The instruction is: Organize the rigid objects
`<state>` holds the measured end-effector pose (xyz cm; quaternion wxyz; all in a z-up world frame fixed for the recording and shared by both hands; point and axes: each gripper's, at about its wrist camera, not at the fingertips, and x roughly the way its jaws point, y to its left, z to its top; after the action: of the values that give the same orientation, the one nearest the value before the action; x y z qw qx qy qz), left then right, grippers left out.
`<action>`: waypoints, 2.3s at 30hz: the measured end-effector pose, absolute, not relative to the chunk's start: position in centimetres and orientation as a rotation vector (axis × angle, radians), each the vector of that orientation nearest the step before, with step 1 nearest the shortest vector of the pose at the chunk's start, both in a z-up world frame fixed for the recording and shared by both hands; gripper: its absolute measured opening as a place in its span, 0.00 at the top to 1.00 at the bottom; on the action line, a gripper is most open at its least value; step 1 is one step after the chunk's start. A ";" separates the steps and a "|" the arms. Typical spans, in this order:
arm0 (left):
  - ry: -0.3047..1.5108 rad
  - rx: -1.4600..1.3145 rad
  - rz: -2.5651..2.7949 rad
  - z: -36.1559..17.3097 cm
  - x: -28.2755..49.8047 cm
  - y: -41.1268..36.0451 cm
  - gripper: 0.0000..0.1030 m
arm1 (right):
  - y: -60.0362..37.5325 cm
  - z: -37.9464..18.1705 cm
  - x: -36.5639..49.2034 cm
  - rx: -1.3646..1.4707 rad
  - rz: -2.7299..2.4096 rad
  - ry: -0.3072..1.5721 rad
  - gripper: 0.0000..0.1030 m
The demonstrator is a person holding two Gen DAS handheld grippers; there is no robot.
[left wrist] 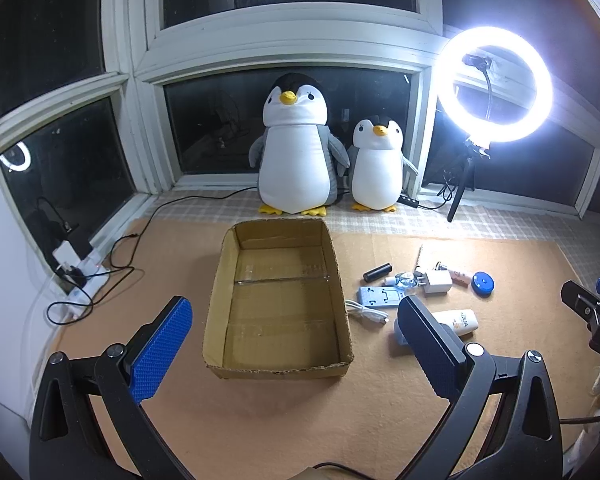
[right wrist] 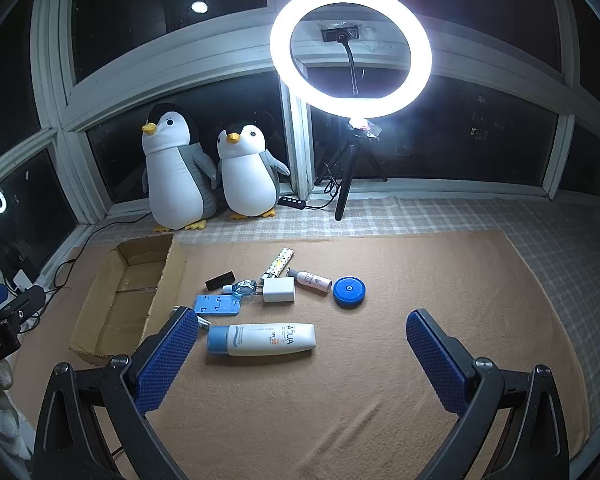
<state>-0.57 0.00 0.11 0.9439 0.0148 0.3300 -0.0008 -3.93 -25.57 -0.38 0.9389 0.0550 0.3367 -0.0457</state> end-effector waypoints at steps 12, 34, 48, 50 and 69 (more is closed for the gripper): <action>0.685 0.035 -0.011 -0.5 -0.5 -0.4 0.01 | -24.7 -0.2 -3.9 0.097 -0.081 0.690 0.00; 0.684 0.040 -0.017 -0.6 -0.5 -0.5 0.01 | -24.5 -0.8 -3.5 0.087 -0.072 0.705 0.00; 0.685 0.039 -0.016 -0.5 -0.5 -0.3 0.01 | -24.5 -0.9 -3.5 0.089 -0.073 0.708 0.00; 0.685 0.039 -0.016 -0.6 -0.6 -0.2 0.01 | -24.5 -0.9 -3.6 0.089 -0.073 0.708 0.00; 0.734 0.024 0.039 -2.5 1.1 1.7 0.01 | -24.6 -2.2 -2.5 0.094 -0.066 0.748 0.00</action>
<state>1.13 1.75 -2.51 0.9331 0.0117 0.3589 0.0189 -2.50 -24.63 -2.16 0.9292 0.0459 0.3653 -0.0320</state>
